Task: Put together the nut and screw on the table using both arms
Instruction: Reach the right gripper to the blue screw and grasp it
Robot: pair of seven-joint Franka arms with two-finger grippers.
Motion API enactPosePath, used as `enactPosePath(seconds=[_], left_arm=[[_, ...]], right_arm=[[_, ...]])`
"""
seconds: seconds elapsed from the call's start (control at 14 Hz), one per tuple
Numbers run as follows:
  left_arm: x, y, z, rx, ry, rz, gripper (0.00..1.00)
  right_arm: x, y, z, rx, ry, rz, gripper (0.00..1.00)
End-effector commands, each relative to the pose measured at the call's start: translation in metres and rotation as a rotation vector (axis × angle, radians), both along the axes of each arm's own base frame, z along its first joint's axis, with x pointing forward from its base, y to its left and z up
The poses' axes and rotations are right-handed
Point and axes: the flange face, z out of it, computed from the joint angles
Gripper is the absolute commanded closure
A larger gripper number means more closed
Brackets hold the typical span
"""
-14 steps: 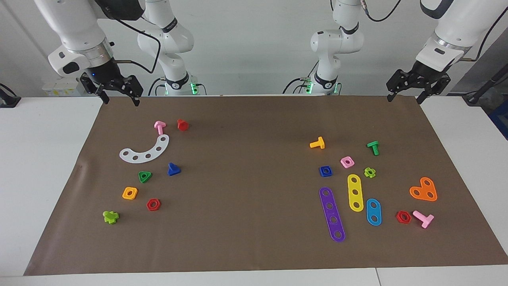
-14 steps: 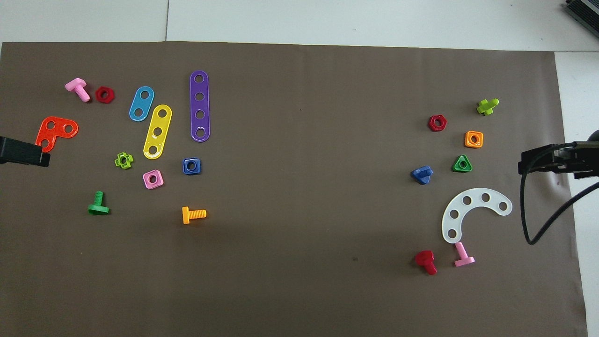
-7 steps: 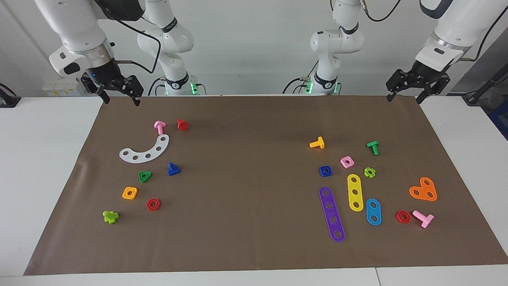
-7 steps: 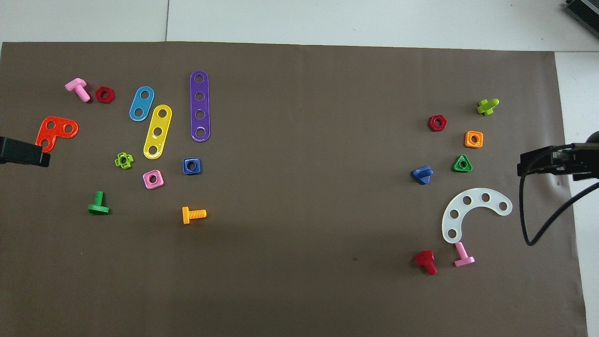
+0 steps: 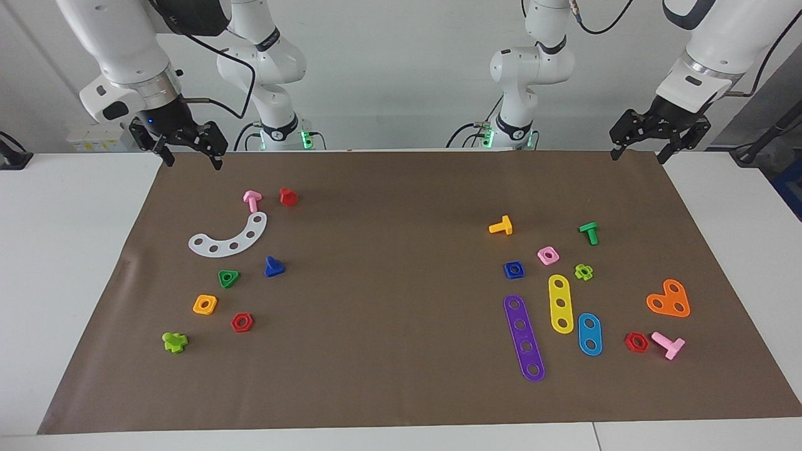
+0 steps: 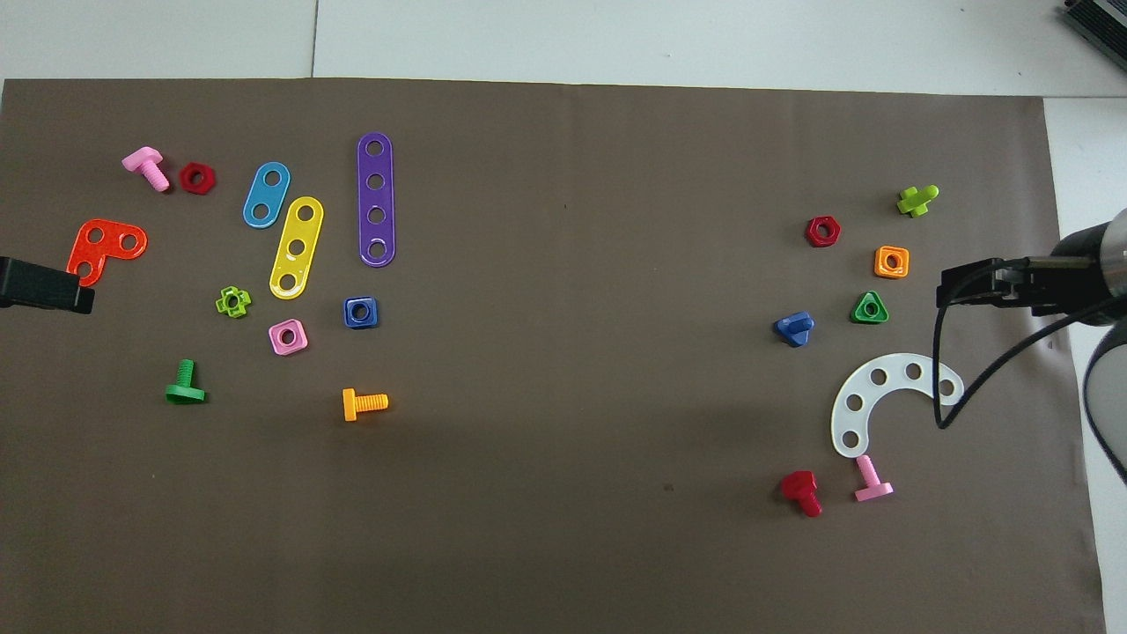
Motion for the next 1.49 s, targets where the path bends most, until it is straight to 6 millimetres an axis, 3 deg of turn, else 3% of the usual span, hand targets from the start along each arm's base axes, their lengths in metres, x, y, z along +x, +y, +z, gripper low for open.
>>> enactPosePath(seconds=[0.0,0.36,0.71,0.78,0.93,1.14,1.42], left_arm=[[-0.005,0.001,0.001,-0.005,0.008,0.012,0.0],[-0.005,0.001,0.001,-0.005,0.008,0.012,0.0],[-0.005,0.001,0.001,-0.005,0.008,0.012,0.0],[-0.005,0.001,0.001,-0.005,0.008,0.012,0.0],[-0.005,0.001,0.001,-0.005,0.008,0.012,0.0],[-0.005,0.001,0.001,-0.005,0.008,0.012,0.0],[-0.005,0.001,0.001,-0.005,0.008,0.012,0.0]], right_arm=[[0.006,0.02,-0.044,0.034,-0.004,0.034,0.0],[0.026,0.044,-0.142,0.025,-0.013,0.151,0.0],[0.02,0.049,-0.215,0.018,-0.012,0.195,0.0],[0.016,0.062,-0.225,0.016,-0.033,0.214,0.0],[0.008,0.069,-0.239,0.014,-0.036,0.231,0.0],[0.007,0.068,-0.248,0.013,-0.023,0.236,0.04],[0.006,0.06,-0.26,0.01,-0.02,0.256,0.2]])
